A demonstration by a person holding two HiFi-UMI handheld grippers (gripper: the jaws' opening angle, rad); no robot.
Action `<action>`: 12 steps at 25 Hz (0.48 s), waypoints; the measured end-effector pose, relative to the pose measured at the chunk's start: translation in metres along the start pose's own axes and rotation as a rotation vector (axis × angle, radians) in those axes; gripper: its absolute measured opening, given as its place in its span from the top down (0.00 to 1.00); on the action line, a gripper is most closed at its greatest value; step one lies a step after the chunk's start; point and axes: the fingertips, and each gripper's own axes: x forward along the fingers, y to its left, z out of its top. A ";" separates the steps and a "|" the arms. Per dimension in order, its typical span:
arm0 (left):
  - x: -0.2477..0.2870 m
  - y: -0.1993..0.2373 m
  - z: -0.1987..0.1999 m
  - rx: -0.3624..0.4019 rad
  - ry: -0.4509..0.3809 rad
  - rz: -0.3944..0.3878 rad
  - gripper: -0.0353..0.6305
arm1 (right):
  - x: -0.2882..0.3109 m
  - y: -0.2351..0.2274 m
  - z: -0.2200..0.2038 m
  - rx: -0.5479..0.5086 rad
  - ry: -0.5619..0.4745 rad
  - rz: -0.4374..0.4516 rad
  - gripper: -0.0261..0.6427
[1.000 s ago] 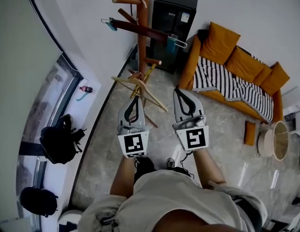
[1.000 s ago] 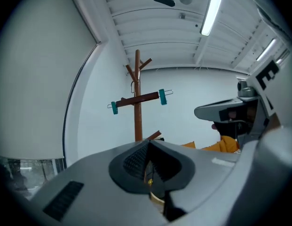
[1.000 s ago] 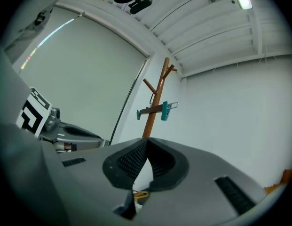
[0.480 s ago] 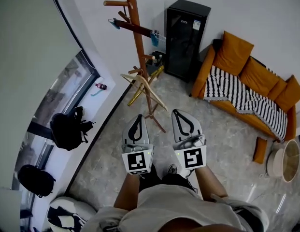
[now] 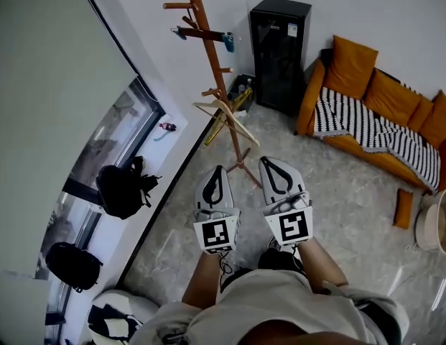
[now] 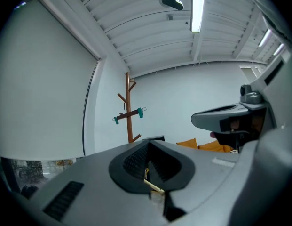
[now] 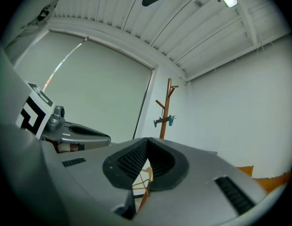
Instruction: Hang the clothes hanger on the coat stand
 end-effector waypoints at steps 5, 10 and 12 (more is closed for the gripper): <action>-0.041 0.000 0.012 -0.011 -0.017 -0.002 0.93 | -0.031 0.028 0.018 -0.009 0.008 -0.004 0.95; -0.061 -0.003 0.024 -0.034 -0.038 -0.003 0.93 | -0.049 0.040 0.032 -0.050 0.017 -0.006 0.95; -0.066 -0.008 0.028 -0.039 -0.045 -0.014 0.93 | -0.056 0.040 0.034 -0.067 0.025 -0.009 0.95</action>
